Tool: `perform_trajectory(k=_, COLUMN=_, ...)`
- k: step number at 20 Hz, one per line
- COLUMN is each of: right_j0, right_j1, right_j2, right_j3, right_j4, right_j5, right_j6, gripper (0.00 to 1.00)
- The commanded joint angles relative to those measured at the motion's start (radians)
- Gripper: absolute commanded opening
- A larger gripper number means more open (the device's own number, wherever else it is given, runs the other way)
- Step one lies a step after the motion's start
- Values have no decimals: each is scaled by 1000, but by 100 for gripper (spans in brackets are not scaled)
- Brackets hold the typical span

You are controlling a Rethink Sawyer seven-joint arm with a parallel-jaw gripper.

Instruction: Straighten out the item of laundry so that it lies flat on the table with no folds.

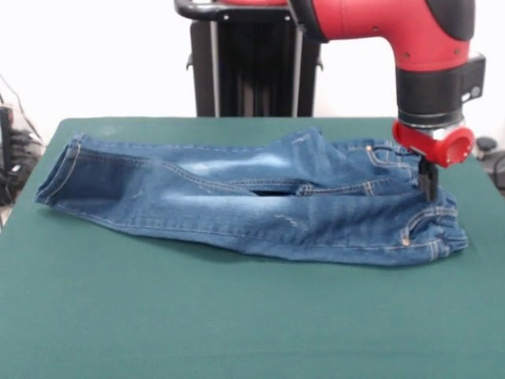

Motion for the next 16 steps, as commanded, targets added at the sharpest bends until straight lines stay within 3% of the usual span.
perform_trajectory(k=1, right_j0=46, right_j1=15, right_j2=134, right_j3=97, right_j4=101, right_j5=-61, right_j6=269, gripper=0)
perform_trajectory(k=16, right_j0=43, right_j1=-29, right_j2=154, right_j3=150, right_j4=152, right_j5=-64, right_j6=240, gripper=0)
